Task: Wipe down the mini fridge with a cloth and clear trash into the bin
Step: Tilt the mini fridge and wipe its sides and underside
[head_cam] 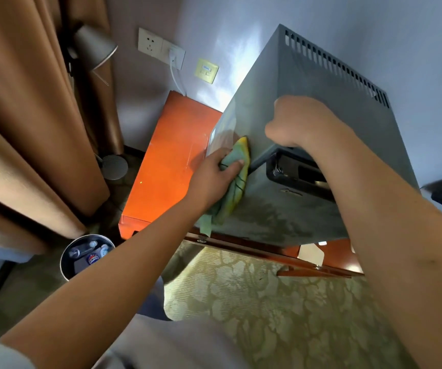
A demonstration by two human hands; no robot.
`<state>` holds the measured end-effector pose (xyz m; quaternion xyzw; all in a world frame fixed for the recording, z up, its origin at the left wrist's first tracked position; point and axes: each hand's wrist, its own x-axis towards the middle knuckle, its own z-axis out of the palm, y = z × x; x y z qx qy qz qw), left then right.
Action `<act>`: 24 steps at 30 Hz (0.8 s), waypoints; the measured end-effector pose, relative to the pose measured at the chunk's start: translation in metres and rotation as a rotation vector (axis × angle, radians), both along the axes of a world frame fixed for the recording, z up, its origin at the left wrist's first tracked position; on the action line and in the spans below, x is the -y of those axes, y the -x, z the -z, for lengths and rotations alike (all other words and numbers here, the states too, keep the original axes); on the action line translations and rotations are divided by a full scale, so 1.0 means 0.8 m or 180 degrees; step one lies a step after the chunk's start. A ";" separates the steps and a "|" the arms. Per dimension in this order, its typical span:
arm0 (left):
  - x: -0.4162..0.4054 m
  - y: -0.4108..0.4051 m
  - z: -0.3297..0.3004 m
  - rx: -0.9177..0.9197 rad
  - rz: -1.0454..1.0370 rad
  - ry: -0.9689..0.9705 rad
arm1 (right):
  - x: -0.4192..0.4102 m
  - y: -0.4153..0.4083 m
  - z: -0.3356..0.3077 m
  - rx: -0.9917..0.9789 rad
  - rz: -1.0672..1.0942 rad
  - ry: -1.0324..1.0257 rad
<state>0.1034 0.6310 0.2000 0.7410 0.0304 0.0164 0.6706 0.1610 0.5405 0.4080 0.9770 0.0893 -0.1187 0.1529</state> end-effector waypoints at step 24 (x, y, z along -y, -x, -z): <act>-0.010 0.014 0.094 -0.1197 0.0285 -0.0912 | 0.002 0.011 0.005 0.0151 0.0005 -0.0119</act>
